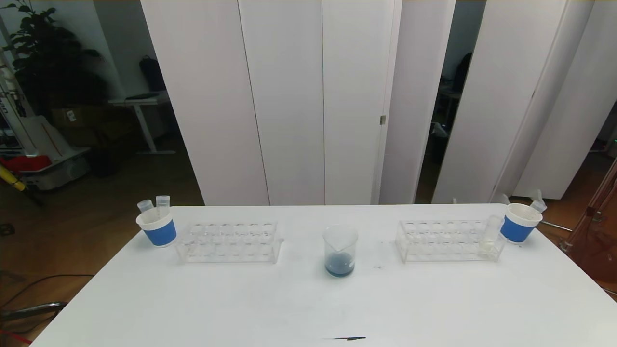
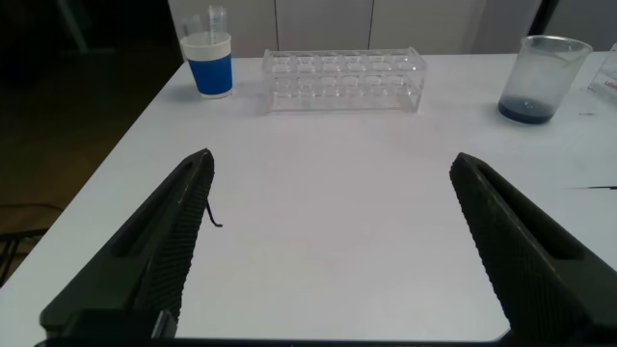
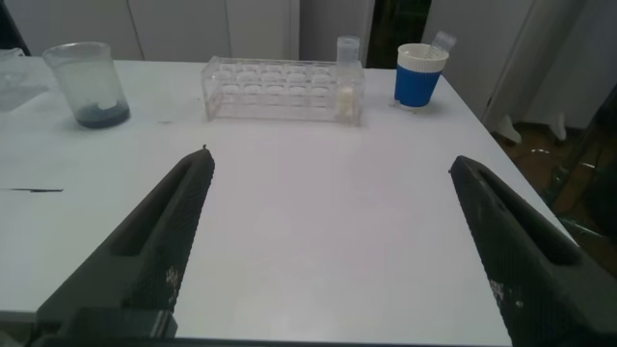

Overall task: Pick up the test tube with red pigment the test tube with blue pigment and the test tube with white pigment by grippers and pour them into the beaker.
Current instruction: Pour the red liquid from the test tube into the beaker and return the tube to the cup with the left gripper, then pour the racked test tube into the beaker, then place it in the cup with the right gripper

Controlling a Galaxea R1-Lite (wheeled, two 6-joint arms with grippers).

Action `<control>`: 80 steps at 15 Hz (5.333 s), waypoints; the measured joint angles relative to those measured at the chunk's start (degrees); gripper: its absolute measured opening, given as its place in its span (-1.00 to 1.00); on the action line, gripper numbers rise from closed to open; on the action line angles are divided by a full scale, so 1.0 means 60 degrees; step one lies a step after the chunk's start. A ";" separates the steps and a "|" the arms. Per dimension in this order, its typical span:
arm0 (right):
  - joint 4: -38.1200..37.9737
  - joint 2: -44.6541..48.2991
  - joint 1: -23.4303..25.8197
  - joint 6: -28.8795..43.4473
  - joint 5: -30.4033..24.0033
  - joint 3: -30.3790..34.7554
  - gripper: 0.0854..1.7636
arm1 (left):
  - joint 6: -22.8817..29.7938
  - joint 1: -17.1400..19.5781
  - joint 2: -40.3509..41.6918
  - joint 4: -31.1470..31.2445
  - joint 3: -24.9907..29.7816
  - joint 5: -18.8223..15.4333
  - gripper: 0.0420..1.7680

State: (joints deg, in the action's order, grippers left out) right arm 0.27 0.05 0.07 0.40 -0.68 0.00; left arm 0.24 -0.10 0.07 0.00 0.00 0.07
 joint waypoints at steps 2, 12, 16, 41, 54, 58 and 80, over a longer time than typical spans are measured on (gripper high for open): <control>0.0041 0.0000 0.0010 0.0039 0.0018 0.0000 0.98 | 0.0000 0.0000 0.0000 0.0000 0.0000 0.0000 0.98; -0.0549 -0.0571 0.0010 0.0047 0.0213 -0.1703 0.98 | 0.0000 0.0000 0.0000 0.0000 0.0000 0.0000 0.98; -0.0177 -0.2351 0.0124 0.0073 0.0337 -0.3123 0.98 | -0.0004 0.0000 0.0000 0.0000 0.0000 -0.0004 0.98; 1.4344 -1.6595 0.2469 0.0372 0.0217 -0.2479 0.98 | 0.0000 0.0000 0.0000 0.0000 0.0000 -0.0004 0.98; 1.4862 -2.0190 0.2188 0.0217 -0.0735 -0.3637 0.98 | 0.0000 0.0000 0.0000 0.0000 0.0000 0.0000 0.98; 1.4862 -2.0639 0.1571 0.0108 -0.0644 -0.3986 0.98 | 0.0000 0.0000 0.0000 0.0000 0.0000 0.0000 0.98; 1.4862 -2.1972 0.0740 -0.0301 -0.0083 -0.5329 0.98 | -0.0004 0.0000 0.0000 0.0000 0.0000 0.0000 0.98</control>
State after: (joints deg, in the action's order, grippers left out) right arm 89.44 -131.78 4.51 -1.40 -1.18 -31.98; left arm 0.22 -0.10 0.07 0.00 0.00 0.07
